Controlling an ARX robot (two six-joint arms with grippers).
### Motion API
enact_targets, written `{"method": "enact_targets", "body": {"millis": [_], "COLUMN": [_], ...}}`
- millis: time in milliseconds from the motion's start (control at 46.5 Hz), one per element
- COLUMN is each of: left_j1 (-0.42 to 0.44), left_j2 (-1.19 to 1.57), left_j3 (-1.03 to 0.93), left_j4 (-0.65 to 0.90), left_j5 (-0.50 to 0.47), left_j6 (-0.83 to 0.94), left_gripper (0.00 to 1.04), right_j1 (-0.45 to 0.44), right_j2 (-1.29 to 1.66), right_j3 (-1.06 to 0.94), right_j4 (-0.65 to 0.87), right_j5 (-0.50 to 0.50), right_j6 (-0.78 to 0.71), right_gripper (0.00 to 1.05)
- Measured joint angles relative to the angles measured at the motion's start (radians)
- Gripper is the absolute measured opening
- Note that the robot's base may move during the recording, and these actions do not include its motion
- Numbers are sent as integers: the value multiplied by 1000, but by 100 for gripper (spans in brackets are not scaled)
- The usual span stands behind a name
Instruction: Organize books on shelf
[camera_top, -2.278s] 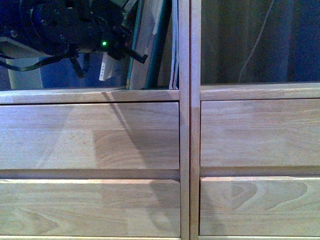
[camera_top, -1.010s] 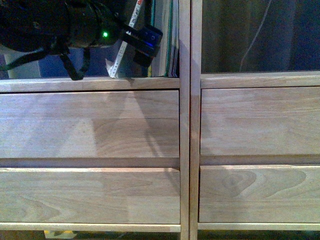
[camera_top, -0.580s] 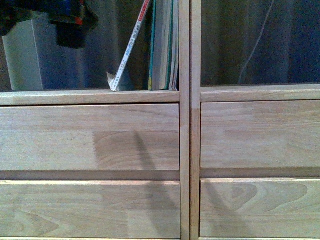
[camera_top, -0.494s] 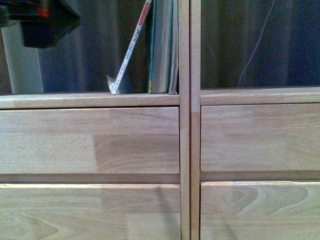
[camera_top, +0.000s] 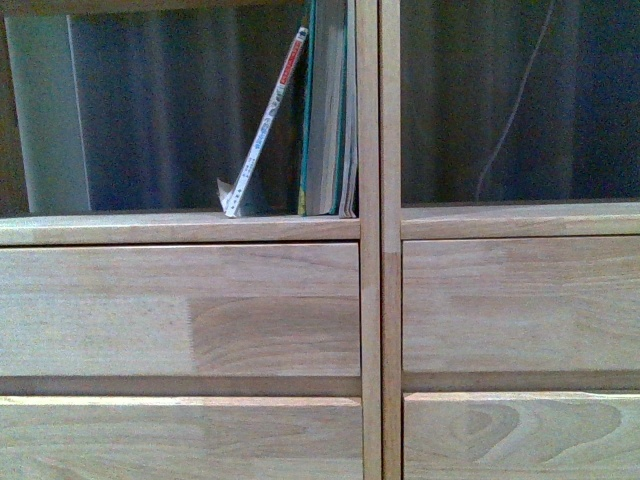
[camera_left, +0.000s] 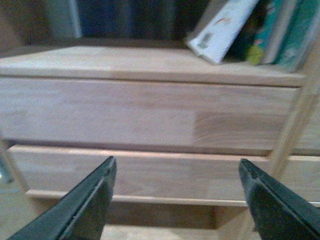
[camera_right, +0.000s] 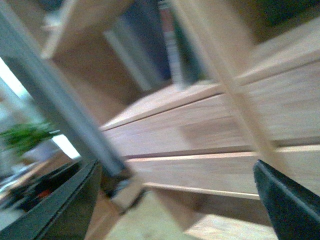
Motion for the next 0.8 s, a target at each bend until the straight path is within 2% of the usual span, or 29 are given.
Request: {"method": "enact_targets", "body": {"millis": [43,86,172,215,279,344,473,602,688,795], "left_j1": [16,37,68,78,103,124,161,191,262,305], "left_j2": [-19,-41,-79,-95,-124,-145,-189,-228,-256,-284], "left_j3": [-37,-73,-126,-146,-183,-212,-267,-309,-332,-357], "left_j4": [2,8,24,30,39,45,53,55,55,54], "left_j5": [-26,-26,6,20,39,58,91,126,217,227], "left_j6": [3,4,7,9,10,11,11,14,14,14], "left_gripper": [68,61,49,43,32,24,4,3,3,3], "right_j1": [61,82,73,63,-10,-63,-86,-87,-89,-89], "right_j2": [-34,-67,-110,-124,-147,-164,-196,-222,-237,-255], "right_j3": [8,-9,-55,-72,-108,-140,-189,-232,-255,-279], "right_j4": [-124,-212,-246,-244,-238,-231,-210,-195,-188,-179], "right_j5": [189,338,491,500,407,376,365,365,364,364], "right_j6": [-108,-248,-424,-472,-536,-566,-600,-613,-620,-620], "right_gripper": [83,76,64,59,49,40,21,2,3,3]}}
